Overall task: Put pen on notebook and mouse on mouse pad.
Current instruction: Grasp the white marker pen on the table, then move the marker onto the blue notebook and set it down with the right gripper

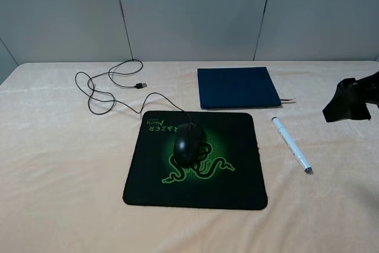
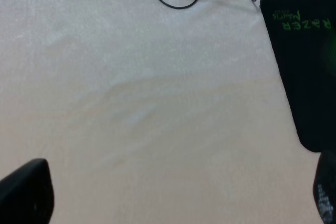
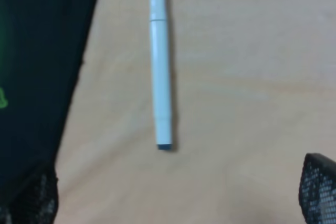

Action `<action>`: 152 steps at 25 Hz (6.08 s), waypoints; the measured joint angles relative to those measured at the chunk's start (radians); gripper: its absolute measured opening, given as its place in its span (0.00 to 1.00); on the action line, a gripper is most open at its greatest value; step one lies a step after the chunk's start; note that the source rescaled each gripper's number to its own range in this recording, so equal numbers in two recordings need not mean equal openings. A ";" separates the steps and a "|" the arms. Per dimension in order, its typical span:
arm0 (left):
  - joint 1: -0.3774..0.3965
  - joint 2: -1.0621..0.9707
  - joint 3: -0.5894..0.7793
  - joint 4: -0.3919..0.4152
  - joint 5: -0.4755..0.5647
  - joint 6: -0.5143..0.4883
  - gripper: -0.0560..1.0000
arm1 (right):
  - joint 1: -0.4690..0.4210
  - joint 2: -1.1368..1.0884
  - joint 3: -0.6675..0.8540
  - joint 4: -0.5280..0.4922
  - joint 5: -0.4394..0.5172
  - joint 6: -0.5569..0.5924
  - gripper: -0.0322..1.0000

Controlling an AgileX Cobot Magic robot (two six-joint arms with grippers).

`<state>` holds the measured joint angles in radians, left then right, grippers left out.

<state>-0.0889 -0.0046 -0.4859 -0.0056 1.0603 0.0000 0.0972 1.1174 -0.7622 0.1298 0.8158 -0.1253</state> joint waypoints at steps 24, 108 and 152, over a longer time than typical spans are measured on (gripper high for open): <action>0.000 0.000 0.000 0.000 0.000 0.006 1.00 | 0.162 0.536 -0.196 -0.118 -0.069 0.099 1.00; 0.001 0.000 0.000 0.000 0.001 0.007 1.00 | 0.162 0.778 -0.196 -0.113 -0.260 0.092 0.03; 0.001 0.000 0.000 0.000 0.002 0.008 1.00 | 0.162 1.036 -1.207 0.005 0.396 0.099 0.03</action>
<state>-0.0877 -0.0046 -0.4859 -0.0056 1.0625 0.0081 0.2595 2.1535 -1.9689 0.1350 1.2118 -0.0259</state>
